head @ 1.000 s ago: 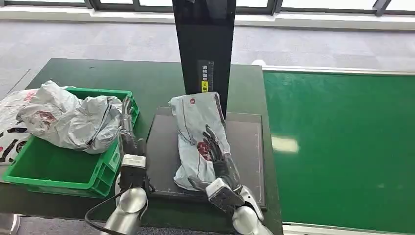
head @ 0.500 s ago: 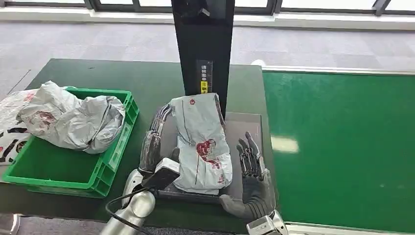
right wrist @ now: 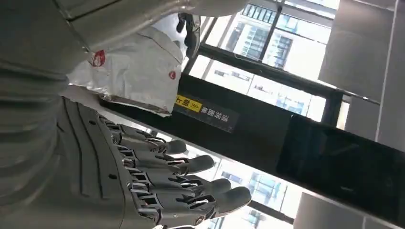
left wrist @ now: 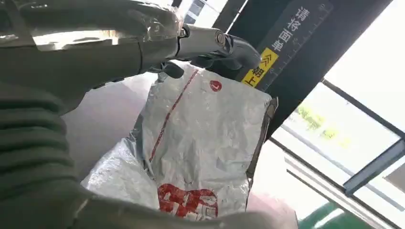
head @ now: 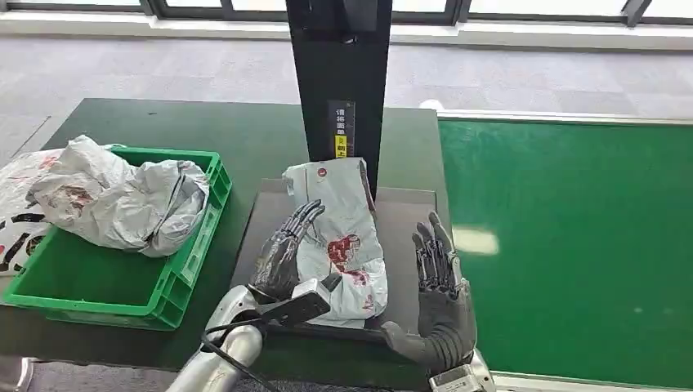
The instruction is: Moved the parcel from conveyor to table for the left to box.
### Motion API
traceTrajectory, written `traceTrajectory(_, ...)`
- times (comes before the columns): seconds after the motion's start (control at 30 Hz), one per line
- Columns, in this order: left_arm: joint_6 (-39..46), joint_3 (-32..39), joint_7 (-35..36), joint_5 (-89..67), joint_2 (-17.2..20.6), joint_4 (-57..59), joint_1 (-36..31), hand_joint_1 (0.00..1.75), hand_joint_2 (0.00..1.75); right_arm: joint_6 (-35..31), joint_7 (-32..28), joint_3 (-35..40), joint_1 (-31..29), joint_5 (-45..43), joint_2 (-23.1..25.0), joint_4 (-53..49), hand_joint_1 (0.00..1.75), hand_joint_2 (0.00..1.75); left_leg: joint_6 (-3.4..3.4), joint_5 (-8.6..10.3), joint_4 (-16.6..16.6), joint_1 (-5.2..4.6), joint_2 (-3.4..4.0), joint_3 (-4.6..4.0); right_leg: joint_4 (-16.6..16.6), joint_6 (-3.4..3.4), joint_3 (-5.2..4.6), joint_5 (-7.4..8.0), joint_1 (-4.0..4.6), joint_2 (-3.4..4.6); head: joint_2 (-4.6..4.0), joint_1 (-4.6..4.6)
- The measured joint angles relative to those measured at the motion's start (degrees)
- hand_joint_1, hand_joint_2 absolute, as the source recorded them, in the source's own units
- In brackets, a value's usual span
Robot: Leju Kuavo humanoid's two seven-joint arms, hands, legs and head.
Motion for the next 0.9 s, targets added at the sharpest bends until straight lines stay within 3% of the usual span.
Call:
traceTrajectory(0.2,-7.80,-3.36,1.42,-6.40,0.92,7.47,-4.30,0.00,1.75,-0.85,0.00,0.30,-1.76,-1.99,-0.87,0.00,0.00,1.75,-0.01,0.05,0.00,0.00,-0.07,0.11,0.01,0.00,0.01,0.05,0.00,-0.05,0.00,0.00)
traceTrajectory(0.37,-8.76,-6.10,0.98,-8.06,0.98,16.45,-9.38,0.00,1.75,-1.20,0.00,0.98,-3.15,-2.67,-1.51,0.00,0.00,1.75,-0.01,0.10,0.00,0.00,-0.05,0.11,0.01,0.00,0.01,0.10,-0.01,-0.03,0.00,0.00)
traceTrajectory(0.6,-11.73,-8.76,0.42,-9.88,1.01,23.25,-13.66,0.00,1.75,-2.25,0.00,1.99,-4.10,-3.17,-2.18,0.00,0.00,1.75,-0.02,0.11,0.00,0.00,-0.06,0.07,0.01,0.00,0.02,0.09,-0.01,-0.04,0.00,0.00)
traceTrajectory(0.67,-13.23,-9.49,-0.35,-10.32,1.14,24.96,-15.07,0.00,1.75,-2.69,0.00,2.34,-4.22,-3.59,-2.43,0.02,0.00,1.75,-0.02,0.10,0.00,0.00,-0.07,-0.31,0.01,0.01,0.09,0.08,-0.01,-0.05,0.00,0.00)
traceTrajectory(0.9,-17.11,-12.50,-2.12,-11.61,2.40,29.86,-19.21,0.00,1.75,-2.08,0.02,2.62,-6.04,-5.64,-3.39,0.04,0.00,1.75,-0.01,0.10,-0.01,0.00,-0.08,-0.17,0.00,0.01,0.27,0.09,-0.01,-0.06,0.00,0.00)
